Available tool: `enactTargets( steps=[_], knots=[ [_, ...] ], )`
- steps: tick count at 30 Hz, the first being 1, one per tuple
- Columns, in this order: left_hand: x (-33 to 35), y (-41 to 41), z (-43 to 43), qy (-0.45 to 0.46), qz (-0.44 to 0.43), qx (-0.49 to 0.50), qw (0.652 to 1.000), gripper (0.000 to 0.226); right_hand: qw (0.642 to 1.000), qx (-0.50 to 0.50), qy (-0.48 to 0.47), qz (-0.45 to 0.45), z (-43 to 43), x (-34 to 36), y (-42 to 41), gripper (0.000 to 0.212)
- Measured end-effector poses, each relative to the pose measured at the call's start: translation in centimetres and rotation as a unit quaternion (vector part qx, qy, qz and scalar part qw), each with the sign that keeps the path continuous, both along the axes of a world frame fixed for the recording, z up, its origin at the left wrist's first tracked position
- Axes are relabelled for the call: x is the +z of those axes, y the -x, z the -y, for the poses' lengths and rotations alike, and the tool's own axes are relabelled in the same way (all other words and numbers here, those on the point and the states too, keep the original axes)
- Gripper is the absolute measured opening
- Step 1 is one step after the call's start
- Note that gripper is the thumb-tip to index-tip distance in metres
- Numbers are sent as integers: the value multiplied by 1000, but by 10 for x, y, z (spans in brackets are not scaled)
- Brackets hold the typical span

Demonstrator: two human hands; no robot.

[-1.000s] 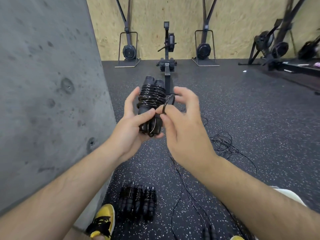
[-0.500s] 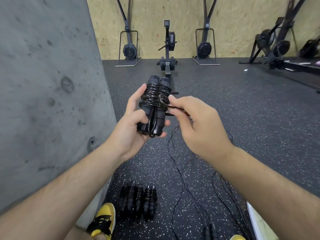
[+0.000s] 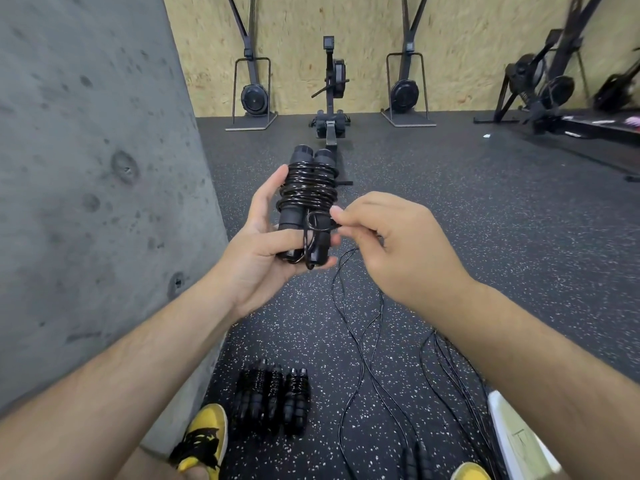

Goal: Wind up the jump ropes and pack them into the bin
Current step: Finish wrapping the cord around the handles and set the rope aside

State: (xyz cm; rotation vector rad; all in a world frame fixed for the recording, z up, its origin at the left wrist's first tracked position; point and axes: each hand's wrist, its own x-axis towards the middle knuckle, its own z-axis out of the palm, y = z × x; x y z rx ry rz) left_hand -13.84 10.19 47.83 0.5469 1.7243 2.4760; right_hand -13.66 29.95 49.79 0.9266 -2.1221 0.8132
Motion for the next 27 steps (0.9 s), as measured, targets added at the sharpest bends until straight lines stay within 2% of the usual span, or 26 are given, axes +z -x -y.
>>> enactTargets(
  steps=[10,18,22,27],
  knots=[
    [3,0,-2,-34,15,-21,999,97,995,-68,-69,-32,0,-1,-1,26],
    [5,-2,-7,-39,25,1,999,86,992,-115,-42,-19,12,-11,0,11],
    [4,-3,-7,-46,31,7,998,87,991,-125,21,29,20,-13,-8,12],
    [3,-3,-8,-70,50,3,996,90,973,-115,120,158,31,-10,-17,14]
  ],
)
